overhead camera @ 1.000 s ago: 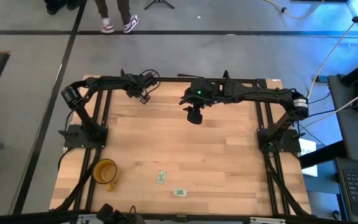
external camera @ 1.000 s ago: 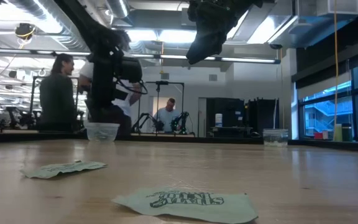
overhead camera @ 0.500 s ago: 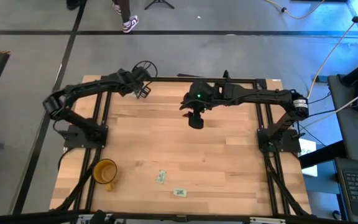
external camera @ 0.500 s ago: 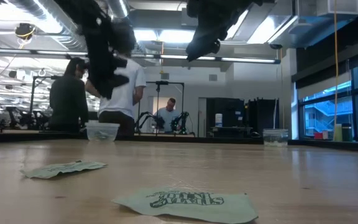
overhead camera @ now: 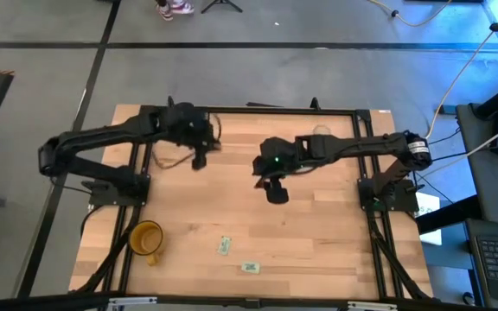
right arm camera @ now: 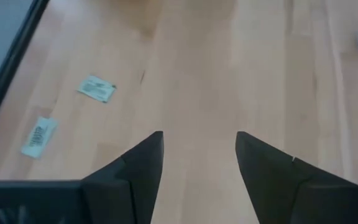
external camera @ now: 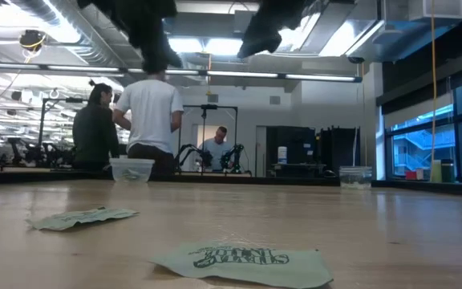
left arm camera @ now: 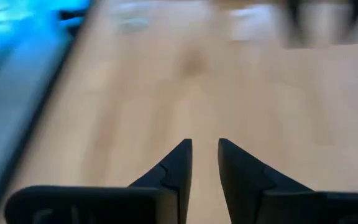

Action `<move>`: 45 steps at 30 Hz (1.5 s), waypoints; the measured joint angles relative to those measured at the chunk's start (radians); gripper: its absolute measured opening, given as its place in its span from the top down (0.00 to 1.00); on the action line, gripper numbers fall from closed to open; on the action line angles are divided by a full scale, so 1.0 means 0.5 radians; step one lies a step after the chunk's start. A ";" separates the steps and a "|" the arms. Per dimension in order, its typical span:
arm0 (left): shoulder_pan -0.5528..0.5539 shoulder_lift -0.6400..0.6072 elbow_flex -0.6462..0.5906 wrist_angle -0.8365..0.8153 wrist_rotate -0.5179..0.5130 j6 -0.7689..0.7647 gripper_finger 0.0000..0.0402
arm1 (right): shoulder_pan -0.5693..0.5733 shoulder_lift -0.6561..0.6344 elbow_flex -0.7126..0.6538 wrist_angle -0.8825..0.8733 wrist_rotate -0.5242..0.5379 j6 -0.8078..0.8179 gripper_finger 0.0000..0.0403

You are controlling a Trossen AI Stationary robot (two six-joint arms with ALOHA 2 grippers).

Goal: Pick and place Stevia / Truvia into bins
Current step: Put the green stevia packet into the transparent container

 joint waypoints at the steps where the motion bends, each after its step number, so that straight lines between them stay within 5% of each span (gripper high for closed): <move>1: -0.058 0.001 0.000 0.003 0.073 0.000 0.83 | 0.025 0.000 0.000 -0.001 0.030 0.035 0.49; 6: -0.387 0.053 -0.001 0.028 0.204 -0.068 0.87 | 0.127 0.000 0.000 -0.002 0.177 0.223 0.49; 12: -0.819 0.207 -0.004 0.102 0.028 -0.226 0.97 | 0.246 0.000 -0.003 -0.040 0.177 0.363 0.49; 19: -1.190 0.533 -0.004 0.561 -0.136 -0.464 0.99 | 0.507 0.001 -0.138 -0.099 0.233 0.520 0.49; 28: -1.464 1.048 -0.005 1.158 -0.138 -0.730 1.00 | 0.921 0.002 -0.373 0.208 0.505 0.724 0.49; 35: -1.615 1.433 -0.005 1.570 -0.139 -0.762 1.00 | 1.061 0.004 -0.562 0.677 0.519 0.779 0.49; 45: -1.694 1.717 0.012 1.667 -0.194 -0.894 1.00 | 1.096 0.193 -0.700 1.058 0.529 0.575 0.49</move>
